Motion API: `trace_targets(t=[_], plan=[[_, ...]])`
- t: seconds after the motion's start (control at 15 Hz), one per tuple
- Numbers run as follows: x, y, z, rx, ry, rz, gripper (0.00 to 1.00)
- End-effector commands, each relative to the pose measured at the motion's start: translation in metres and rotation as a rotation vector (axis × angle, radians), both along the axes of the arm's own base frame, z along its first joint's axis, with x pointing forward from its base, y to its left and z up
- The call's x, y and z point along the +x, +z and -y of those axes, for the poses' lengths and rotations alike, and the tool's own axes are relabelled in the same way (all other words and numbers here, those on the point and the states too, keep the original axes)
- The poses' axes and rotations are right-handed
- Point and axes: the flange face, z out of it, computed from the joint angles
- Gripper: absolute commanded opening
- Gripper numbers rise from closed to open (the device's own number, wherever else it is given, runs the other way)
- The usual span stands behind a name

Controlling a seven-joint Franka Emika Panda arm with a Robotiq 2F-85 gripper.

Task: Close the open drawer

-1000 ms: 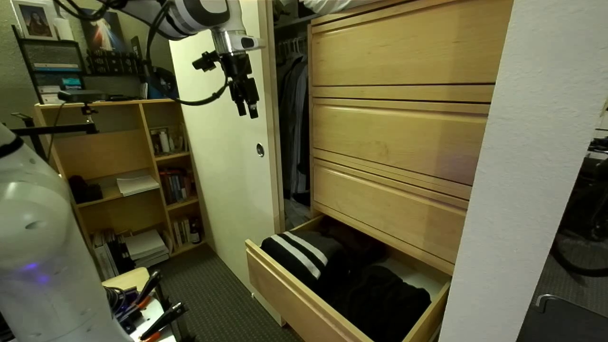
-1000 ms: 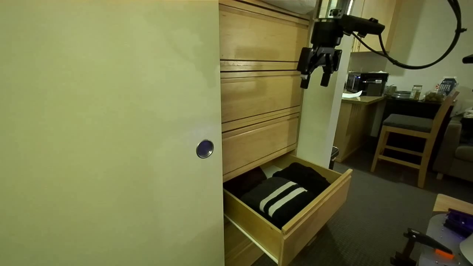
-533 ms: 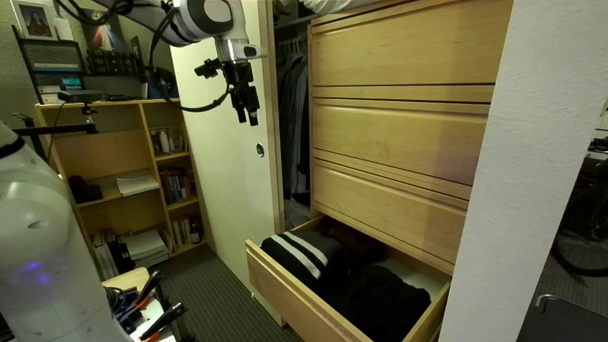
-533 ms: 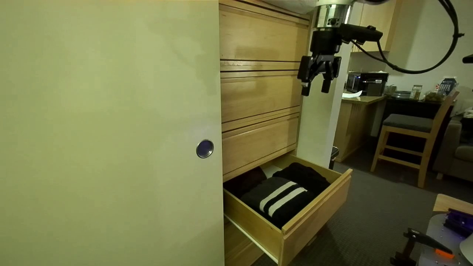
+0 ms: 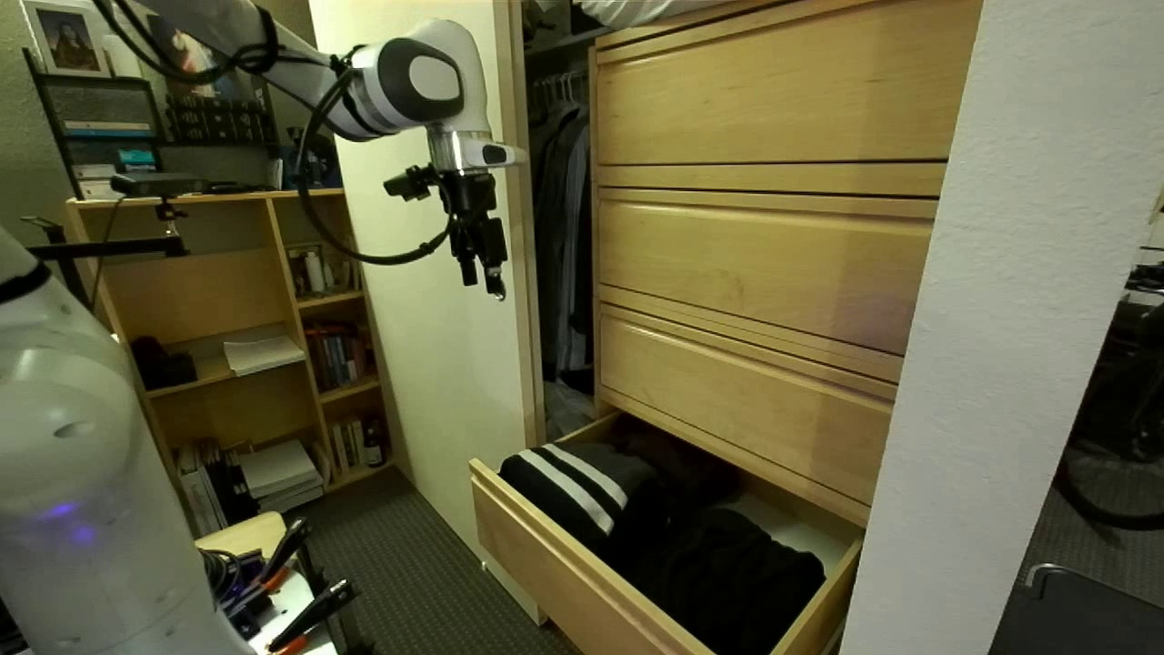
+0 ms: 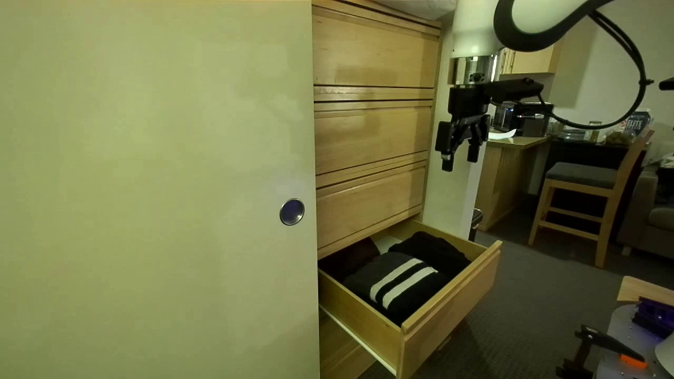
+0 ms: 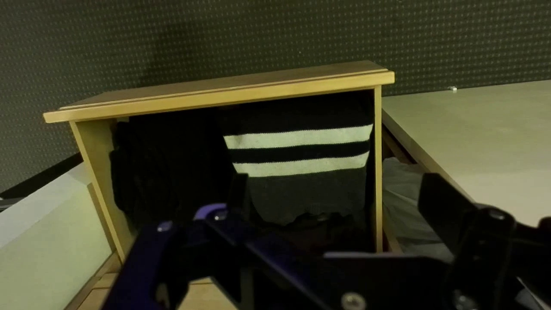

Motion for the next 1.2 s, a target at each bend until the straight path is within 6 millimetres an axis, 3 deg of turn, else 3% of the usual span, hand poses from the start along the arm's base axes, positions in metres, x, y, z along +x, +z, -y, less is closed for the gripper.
trace_targets(t=[0.0,1.13], plan=[[-0.01,-0.028,0.012,-0.032,0.066,-0.01,1.0],[-0.039,-0.14,0.048,-0.101,0.262,-0.069,1.0]])
